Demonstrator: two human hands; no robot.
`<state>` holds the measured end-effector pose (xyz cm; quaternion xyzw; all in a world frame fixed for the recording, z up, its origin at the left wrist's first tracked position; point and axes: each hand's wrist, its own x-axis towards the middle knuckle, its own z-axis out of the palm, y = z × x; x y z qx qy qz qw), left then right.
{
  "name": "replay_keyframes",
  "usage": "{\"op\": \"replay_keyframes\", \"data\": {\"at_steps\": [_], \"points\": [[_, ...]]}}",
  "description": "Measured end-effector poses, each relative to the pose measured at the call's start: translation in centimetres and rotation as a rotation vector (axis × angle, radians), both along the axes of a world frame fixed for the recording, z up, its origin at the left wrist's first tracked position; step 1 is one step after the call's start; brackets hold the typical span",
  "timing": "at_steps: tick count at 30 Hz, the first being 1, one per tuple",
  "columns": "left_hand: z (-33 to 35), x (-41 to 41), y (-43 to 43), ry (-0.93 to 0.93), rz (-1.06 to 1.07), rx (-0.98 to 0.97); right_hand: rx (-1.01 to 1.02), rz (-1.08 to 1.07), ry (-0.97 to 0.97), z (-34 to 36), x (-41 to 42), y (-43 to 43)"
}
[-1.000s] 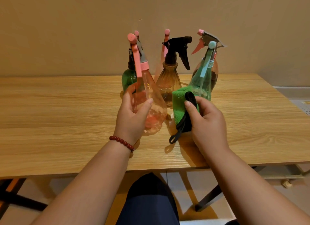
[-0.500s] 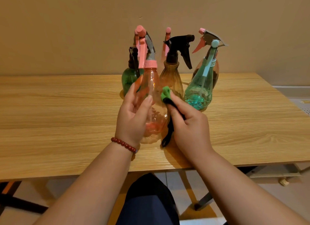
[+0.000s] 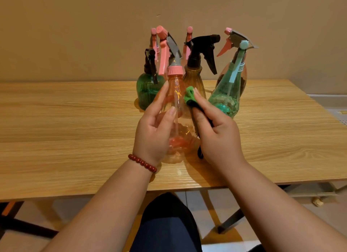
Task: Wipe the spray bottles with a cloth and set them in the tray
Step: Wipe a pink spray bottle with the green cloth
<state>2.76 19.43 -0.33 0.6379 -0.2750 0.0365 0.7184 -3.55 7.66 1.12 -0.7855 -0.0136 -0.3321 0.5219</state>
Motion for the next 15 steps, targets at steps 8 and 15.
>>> {"op": "replay_keyframes", "data": {"at_steps": [8,15], "points": [[0.0,-0.6,-0.1,0.034,-0.121,-0.059,-0.02,0.044,0.011,1.2,1.6,-0.5],[-0.2,0.0,0.0,0.055,-0.04,-0.097,-0.146,0.123,0.105,0.5,0.2,0.0]]}}
